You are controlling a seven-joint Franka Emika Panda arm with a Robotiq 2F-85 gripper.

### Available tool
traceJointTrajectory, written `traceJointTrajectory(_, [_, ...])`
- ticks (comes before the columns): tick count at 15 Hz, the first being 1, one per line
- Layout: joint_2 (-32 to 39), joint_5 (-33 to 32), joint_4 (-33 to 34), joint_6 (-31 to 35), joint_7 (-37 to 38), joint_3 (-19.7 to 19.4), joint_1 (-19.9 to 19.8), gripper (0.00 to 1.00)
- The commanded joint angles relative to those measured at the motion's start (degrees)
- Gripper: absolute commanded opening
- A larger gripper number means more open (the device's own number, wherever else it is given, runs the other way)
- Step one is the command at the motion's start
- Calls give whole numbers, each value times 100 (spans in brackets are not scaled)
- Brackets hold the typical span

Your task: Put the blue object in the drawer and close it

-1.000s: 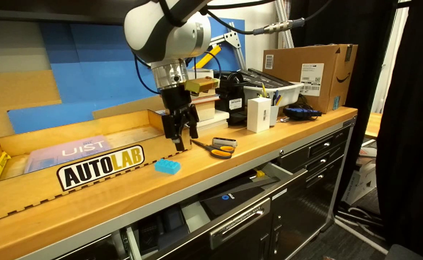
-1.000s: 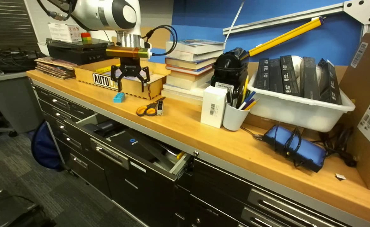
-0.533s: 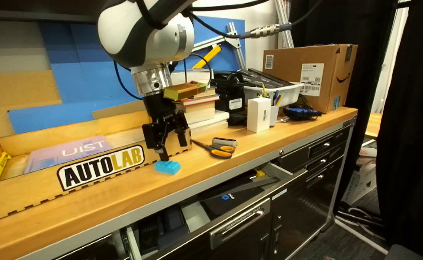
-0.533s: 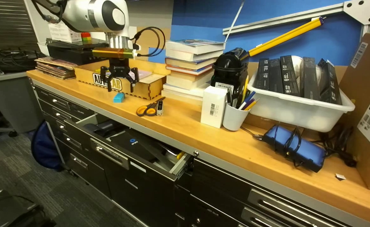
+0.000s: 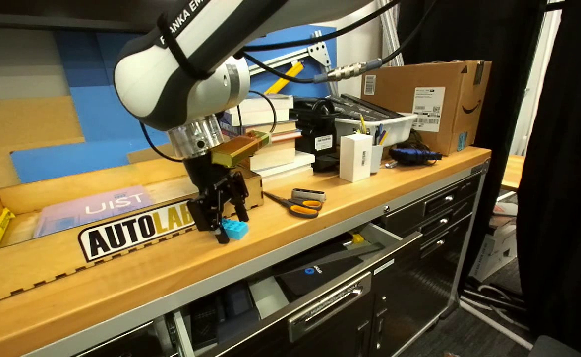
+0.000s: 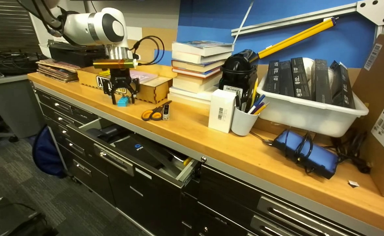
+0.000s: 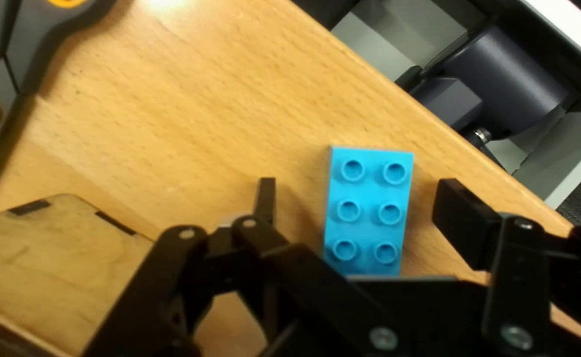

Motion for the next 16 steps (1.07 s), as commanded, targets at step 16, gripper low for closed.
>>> traceJointTrajectory(16, [-2045, -185, -2092, -1, -1597, -8, -735, 11])
